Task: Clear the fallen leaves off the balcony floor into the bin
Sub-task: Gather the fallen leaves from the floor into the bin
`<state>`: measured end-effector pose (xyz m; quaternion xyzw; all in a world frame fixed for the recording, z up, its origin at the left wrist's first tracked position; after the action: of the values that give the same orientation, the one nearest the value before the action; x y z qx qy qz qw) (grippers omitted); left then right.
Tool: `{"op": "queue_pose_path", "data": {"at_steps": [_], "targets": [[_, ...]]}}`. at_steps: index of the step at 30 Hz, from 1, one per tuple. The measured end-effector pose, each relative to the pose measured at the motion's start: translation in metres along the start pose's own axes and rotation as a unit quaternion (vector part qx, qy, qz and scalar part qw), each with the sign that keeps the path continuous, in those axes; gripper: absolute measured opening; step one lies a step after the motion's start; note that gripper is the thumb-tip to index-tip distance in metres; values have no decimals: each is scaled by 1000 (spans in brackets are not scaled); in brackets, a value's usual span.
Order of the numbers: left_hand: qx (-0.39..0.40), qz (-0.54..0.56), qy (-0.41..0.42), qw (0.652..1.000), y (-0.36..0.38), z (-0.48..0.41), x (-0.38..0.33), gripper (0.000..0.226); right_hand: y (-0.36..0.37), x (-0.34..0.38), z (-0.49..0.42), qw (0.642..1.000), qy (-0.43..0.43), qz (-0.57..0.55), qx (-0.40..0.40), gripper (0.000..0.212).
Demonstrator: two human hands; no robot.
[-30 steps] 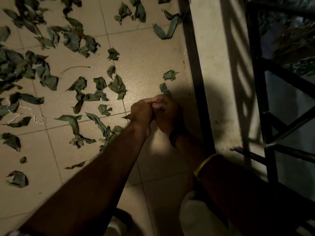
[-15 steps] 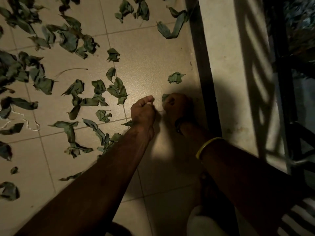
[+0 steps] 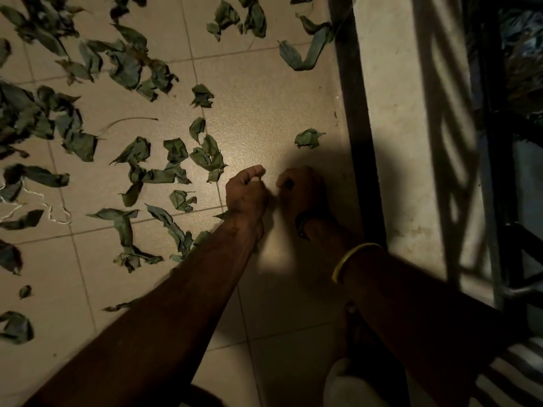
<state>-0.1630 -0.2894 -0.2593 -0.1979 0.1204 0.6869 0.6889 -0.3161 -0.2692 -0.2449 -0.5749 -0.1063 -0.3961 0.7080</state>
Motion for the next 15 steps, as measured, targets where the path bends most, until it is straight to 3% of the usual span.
{"op": "queue_pose_path", "data": {"at_steps": [2, 4, 8, 10, 12, 15], "targets": [[3, -4, -7, 1000, 0, 2, 3, 31, -2, 2, 6, 995, 28, -92, -35, 12], [15, 17, -11, 1000, 3, 6, 1, 26, -3, 24, 14, 986, -1, -161, -53, 1], [-5, 30, -3, 1000, -6, 9, -10, 25, -3, 45, 14, 957, -8, -287, -25, 23], [-11, 72, -6, 997, -11, 12, -15, 25, -25, 38, -1, 971, -11, -231, -64, 16], [-5, 123, -10, 992, -14, 14, -16, 29, -53, 26, -24, 986, -19, -110, -122, 28], [4, 153, -18, 988, -20, 19, -9, 31, -50, 11, -51, 993, -46, 85, -72, 48]]}}
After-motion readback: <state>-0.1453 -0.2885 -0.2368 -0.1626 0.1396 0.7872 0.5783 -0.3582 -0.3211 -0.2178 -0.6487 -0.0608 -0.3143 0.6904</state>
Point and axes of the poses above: each hand's wrist, its own z-axis away from the middle knuckle, its own y-axis out of the palm, x = y × z, the point moved 10 cm from there along -z, towards the middle knuckle, and after that the axes turned 11 degrees about -y, right-handed, at the moved point
